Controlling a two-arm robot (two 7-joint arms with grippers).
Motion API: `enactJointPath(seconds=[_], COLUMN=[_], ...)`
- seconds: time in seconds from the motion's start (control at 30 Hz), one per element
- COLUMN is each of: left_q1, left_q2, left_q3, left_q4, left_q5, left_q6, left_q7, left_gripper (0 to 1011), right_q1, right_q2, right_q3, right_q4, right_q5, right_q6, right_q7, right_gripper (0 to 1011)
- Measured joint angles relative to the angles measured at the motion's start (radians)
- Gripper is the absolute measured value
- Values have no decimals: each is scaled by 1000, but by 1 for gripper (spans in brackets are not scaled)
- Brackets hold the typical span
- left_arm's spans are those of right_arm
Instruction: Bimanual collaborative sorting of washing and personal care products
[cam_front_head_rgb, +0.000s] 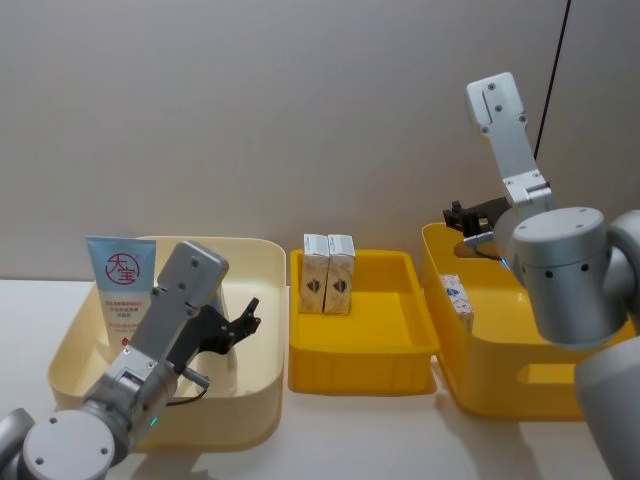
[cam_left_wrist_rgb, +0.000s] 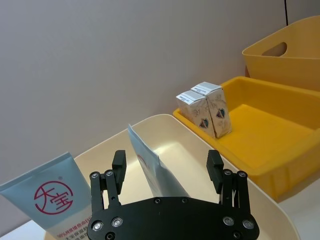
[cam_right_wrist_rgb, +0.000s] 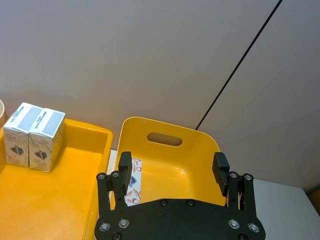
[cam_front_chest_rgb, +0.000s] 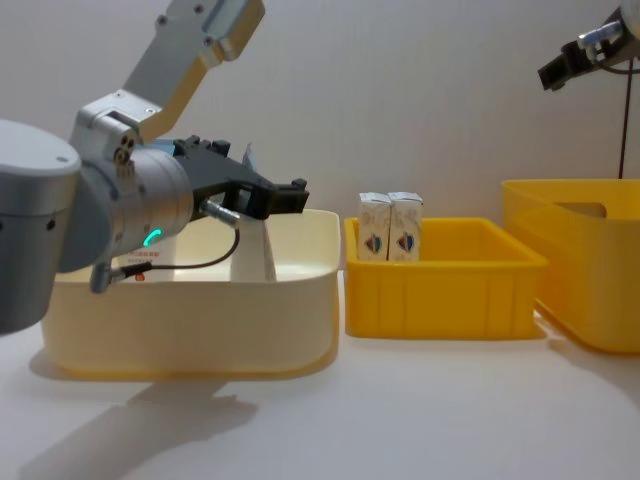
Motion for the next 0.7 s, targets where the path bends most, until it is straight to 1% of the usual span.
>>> enactJointPath(seconds=[0.47, 0.57, 0.6, 0.7], left_q1=[23, 26, 26, 28], left_q2=[-1, -1, -1, -1], left_q3=[-10, -11, -12, -12], left_q4=[-7, -8, -8, -9], left_q5=[-7, -8, -9, -9], left_q6=[13, 15, 15, 16], left_q7=[-9, -9, -10, -10], left_gripper=[1003, 973, 937, 884], right_q1=[0, 0, 0, 0], right_q2=[0, 0, 0, 0], right_q3=[0, 0, 0, 0], right_q4=[0, 0, 0, 0], right_q5=[0, 0, 0, 0], right_q6=[0, 0, 0, 0], right_q7=[0, 0, 0, 0], right_gripper=[1001, 1001, 1001, 1001])
